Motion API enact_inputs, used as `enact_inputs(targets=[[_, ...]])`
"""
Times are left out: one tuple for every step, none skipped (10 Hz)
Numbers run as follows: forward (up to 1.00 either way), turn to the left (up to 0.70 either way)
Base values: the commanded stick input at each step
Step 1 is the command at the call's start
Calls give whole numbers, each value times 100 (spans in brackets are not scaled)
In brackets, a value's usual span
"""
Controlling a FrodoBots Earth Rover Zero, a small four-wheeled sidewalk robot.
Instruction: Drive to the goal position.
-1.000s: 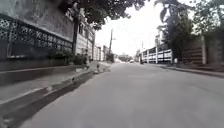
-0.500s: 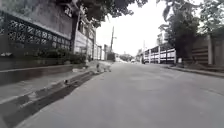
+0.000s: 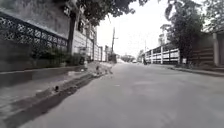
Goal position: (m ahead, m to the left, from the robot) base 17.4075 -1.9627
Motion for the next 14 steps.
enact_inputs(targets=[[100, 0], [100, 0], [100, 0], [100, -13], [100, -35], [100, -40], [100, -40], [100, -40], [100, -4], [100, 0], [100, 0], [100, 0], [100, 0], [100, 0]])
